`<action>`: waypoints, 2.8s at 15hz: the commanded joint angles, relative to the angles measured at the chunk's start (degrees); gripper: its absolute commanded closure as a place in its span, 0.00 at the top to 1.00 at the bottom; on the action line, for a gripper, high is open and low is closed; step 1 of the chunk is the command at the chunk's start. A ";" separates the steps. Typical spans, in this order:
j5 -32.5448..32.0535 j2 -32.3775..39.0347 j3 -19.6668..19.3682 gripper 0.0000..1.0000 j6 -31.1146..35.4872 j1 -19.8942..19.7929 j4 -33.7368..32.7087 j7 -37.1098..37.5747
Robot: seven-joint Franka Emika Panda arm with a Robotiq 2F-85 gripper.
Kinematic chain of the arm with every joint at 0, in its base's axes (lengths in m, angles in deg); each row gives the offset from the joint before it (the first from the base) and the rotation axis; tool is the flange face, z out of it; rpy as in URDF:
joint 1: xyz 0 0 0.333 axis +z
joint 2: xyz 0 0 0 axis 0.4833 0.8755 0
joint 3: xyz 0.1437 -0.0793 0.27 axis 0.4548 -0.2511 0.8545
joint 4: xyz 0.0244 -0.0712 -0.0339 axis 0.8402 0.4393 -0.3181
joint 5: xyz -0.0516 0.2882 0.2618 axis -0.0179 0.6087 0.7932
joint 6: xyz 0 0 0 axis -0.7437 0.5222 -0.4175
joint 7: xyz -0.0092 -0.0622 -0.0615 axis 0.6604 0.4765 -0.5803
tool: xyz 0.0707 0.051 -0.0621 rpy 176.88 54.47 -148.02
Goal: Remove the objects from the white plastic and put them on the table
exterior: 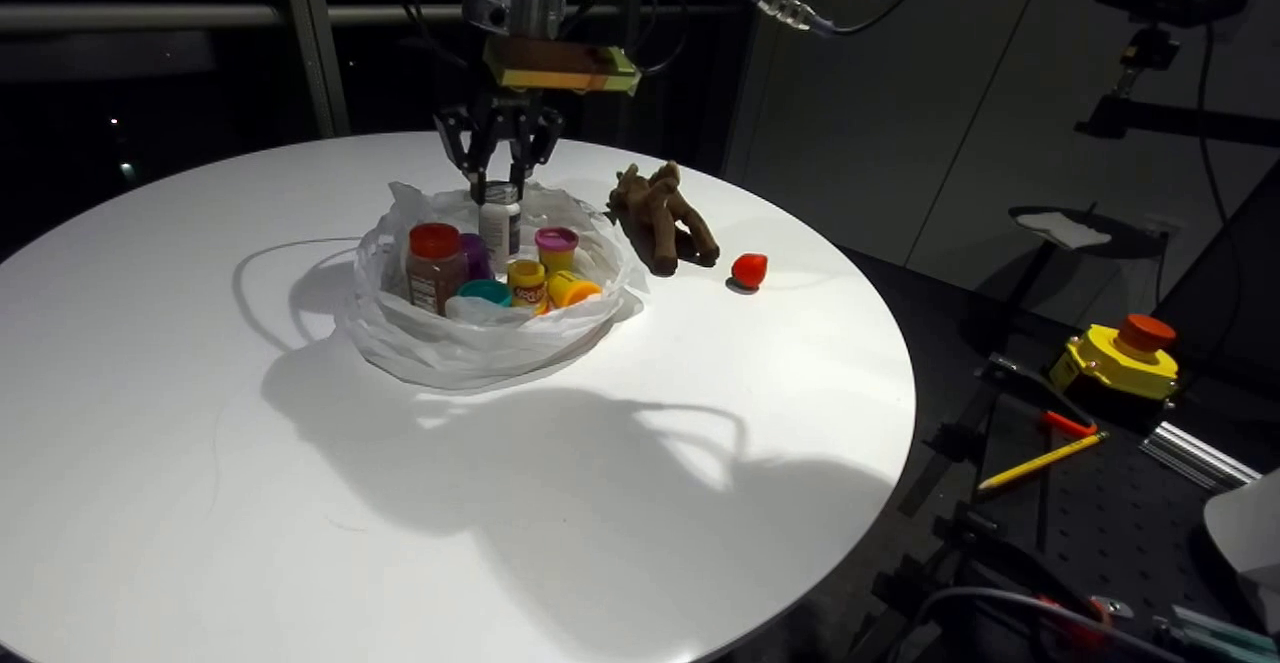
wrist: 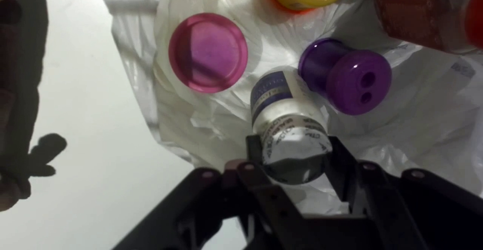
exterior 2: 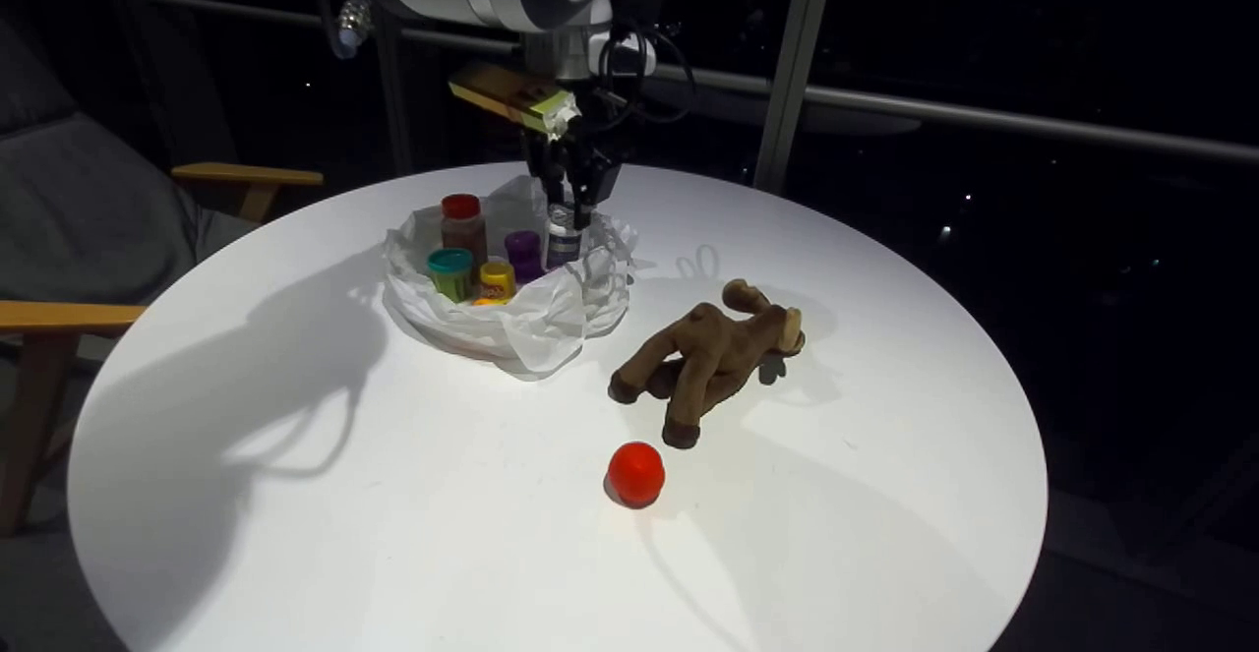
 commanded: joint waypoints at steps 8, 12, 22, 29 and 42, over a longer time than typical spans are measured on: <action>-8.84 -29.19 -1.06 0.19 1.09 5.28 30.96 6.57; -9.02 -34.48 -0.29 0.18 3.11 1.33 41.87 5.35; -11.91 -23.27 -3.93 0.18 16.82 -3.89 47.71 0.92; -12.73 -29.37 -3.75 1.00 18.63 -0.40 48.80 2.05; -0.08 -15.65 0.82 1.00 16.88 1.53 28.00 7.26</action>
